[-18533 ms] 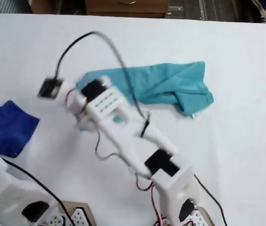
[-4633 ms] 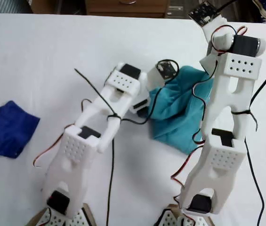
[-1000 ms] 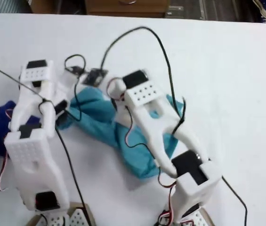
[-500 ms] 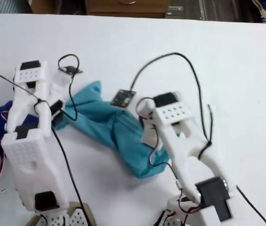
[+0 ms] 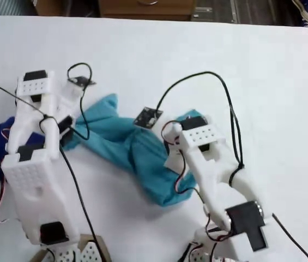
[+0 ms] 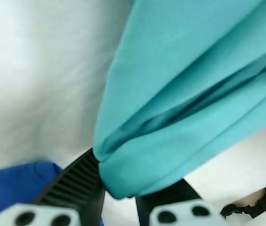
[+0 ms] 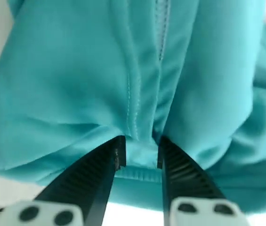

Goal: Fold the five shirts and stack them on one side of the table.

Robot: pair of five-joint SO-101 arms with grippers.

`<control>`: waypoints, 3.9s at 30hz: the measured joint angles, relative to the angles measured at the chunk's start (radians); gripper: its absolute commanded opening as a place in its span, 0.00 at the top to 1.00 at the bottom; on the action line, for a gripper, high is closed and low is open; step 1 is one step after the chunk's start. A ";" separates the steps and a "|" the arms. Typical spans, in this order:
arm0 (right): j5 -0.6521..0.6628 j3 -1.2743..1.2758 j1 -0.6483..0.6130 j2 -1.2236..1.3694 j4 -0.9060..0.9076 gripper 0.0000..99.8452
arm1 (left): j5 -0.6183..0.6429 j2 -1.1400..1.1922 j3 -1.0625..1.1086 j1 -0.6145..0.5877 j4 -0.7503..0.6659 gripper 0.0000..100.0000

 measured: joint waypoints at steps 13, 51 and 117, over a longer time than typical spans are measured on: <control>-0.003 -0.080 0.000 0.057 0.086 0.92 | 0.000 0.000 0.000 0.000 0.000 0.98; -0.075 -0.143 -0.037 0.072 0.091 0.88 | 0.000 0.000 0.000 0.000 0.000 0.98; -0.075 -0.098 -0.121 0.115 0.081 0.89 | 0.000 0.000 0.000 0.000 0.000 0.98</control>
